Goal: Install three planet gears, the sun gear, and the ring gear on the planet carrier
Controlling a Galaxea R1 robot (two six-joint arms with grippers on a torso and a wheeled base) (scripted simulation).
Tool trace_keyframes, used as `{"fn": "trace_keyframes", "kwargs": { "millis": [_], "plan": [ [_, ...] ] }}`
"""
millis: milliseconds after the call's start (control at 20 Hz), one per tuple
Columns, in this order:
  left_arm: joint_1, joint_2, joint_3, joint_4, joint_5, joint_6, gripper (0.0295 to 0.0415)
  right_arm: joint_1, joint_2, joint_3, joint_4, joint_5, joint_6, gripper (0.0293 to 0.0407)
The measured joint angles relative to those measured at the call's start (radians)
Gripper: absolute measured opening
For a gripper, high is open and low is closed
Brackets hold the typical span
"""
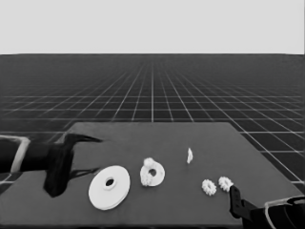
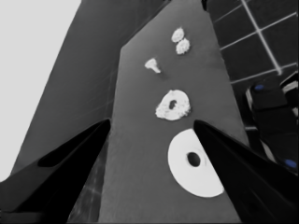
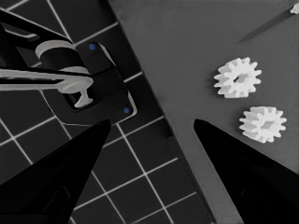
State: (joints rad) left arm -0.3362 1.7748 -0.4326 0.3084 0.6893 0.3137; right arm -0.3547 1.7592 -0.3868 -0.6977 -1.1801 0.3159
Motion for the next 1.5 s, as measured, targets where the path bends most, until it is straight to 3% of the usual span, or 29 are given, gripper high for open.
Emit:
{"fn": "trace_keyframes", "kwargs": {
  "millis": [100,150,200,300,600,650,750,1100,1200,1500],
  "plan": [
    [-0.004,-0.013,0.01,0.001,-0.008,0.024,0.0385,0.0,0.0,0.0,0.0,0.0,0.0,0.0385],
    [-0.005,-0.016,0.012,0.001,-0.01,0.03,0.0385,0.212,0.17,-0.152,0.219,-0.187,0.431,0.0396],
    [-0.005,-0.018,0.013,0.002,-0.011,0.033,0.0385,0.289,0.288,-0.314,0.338,-0.253,0.652,0.0393],
    [-0.006,-0.019,0.014,0.002,-0.012,0.036,0.0385,0.322,0.394,-0.509,0.439,-0.294,0.815,0.0387],
    [-0.006,-0.02,0.015,0.002,-0.013,0.037,0.0385,0.329,0.453,-0.631,0.489,-0.311,0.881,0.0385],
    [-0.006,-0.02,0.015,0.002,-0.013,0.037,0.0385,0.234,0.47,-0.67,0.397,-0.271,0.868,0.0385],
    [-0.006,-0.02,0.015,0.002,-0.013,0.037,0.0385,0.138,0.497,-0.733,0.32,-0.226,0.849,0.0385],
    [-0.006,-0.02,0.015,0.002,-0.013,0.037,0.0385,0.098,0.515,-0.774,0.286,-0.199,0.837,0.0385],
    [-0.006,-0.02,0.015,0.002,-0.013,0.037,0.0385,0.097,0.515,-0.775,0.285,-0.199,0.837,0.0314],
    [-0.006,-0.02,0.015,0.002,-0.013,0.037,0.0385,0.097,0.515,-0.775,0.285,-0.199,0.836,0.0312]
  ]
}}
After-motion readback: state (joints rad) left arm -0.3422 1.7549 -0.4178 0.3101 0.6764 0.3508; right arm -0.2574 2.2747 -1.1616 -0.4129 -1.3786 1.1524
